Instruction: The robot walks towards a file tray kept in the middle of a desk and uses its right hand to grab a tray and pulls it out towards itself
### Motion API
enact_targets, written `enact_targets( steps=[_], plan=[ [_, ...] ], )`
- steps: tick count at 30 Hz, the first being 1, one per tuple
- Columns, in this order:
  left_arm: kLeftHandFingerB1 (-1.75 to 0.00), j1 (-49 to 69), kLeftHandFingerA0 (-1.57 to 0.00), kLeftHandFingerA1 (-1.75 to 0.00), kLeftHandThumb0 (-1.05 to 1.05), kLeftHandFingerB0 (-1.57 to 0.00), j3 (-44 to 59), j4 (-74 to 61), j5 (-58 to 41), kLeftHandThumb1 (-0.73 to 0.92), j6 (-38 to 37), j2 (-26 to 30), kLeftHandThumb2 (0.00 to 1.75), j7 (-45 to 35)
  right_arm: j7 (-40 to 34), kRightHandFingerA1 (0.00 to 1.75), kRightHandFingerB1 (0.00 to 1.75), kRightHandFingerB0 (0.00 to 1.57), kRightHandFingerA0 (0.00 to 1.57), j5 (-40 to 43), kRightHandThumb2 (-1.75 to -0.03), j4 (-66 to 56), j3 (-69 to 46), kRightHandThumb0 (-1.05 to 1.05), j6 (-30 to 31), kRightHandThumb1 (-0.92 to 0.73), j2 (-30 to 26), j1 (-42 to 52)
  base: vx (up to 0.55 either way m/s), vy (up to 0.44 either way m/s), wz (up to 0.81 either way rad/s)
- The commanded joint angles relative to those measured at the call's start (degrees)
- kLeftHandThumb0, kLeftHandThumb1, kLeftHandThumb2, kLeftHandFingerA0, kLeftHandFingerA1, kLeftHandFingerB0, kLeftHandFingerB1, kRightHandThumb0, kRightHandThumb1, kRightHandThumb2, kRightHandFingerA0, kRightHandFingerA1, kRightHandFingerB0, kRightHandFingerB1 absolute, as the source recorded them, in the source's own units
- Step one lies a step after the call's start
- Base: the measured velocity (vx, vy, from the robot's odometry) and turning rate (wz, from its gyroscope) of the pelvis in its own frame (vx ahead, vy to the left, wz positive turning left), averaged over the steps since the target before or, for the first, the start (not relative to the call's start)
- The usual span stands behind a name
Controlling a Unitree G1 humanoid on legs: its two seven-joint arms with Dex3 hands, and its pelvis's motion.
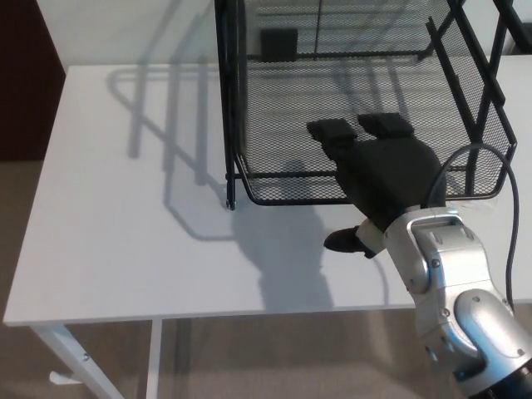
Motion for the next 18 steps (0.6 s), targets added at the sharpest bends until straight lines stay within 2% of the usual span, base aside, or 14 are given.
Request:
enact_targets(
  steps=[1, 3, 4, 5, 12, 13, 18],
  plan=[
    [-0.36, 1.1, -0.55, -0.41, -0.31, -0.44, 0.3, -1.0, 1.1, 0.51, 3.9, 2.1, 0.55, -1.2, -2.0, 0.3, 0.37, 0.06, 0.02, -8.6, -0.67, 1.2, 0.9, -0.79, 7.3, -0.32, -0.8, -1.8, 0.0, 0.0, 0.0],
    [-0.36, 1.5, -0.55, -0.41, -0.31, -0.44, 0.3, -2.0, 1.0, 0.51, 4.1, 2.1, 0.55, -1.3, -1.4, 0.3, 0.37, 0.06, 0.02, -8.9, -0.67, 1.3, 1.1, -0.79, 7.8, -0.32, -0.6, -1.9, 0.0, 0.0, 0.0],
    [-0.43, 1.4, -0.51, -0.47, -0.39, -0.42, 0.3, -1.8, 0.8, 0.46, 4.3, 2.1, 0.65, -1.5, -1.3, 0.31, 0.37, 0.08, 0.01, -8.9, -0.67, 1.5, 1.3, -0.8, 7.8, -0.33, -0.7, -1.9, 0.0, 0.0, 0.0],
    [-0.36, 1.6, -0.55, -0.41, -0.32, -0.45, 0.3, -2.2, 0.8, 0.51, 4.4, 2.1, 0.55, -1.5, -1.3, 0.28, 0.36, 0.08, 0.01, -8.4, -0.65, 1.3, 1.2, -0.8, 7.9, -0.31, -0.3, -1.7, 0.0, 0.0, 0.0],
    [-0.36, 1.3, -0.54, -0.41, -0.33, -0.43, 0.2, -2.6, 0.8, 0.52, 4.6, 2.4, 0.55, -2.1, -2.4, 0.26, 0.36, 0.1, 0.04, -7.1, -0.6, 2.6, 1.4, -0.78, 8.3, -0.28, 1.2, -1.1, 0.0, 0.0, 0.0],
    [-0.36, 1.1, -0.55, -0.41, -0.34, -0.43, 0.2, -2.5, 0.8, 0.51, 4.7, 2.5, 0.55, -2.2, -2.1, 0.26, 0.36, 0.08, 0.01, -7.1, -0.6, 3.0, 1.5, -0.75, 8.7, -0.22, 1.5, -1.3, 0.0, 0.0, 0.0],
    [-0.36, 1.4, -0.55, -0.4, -0.35, -0.43, 0.0, -3.5, 1.6, 0.52, 5.2, 2.7, 0.55, -1.7, -3.3, 0.26, 0.36, 0.07, 0.0, -6.3, -0.6, 5.8, 1.4, -0.75, 8.3, -0.22, 1.6, -1.7, 0.0, 0.0, 0.0]
  ],
)
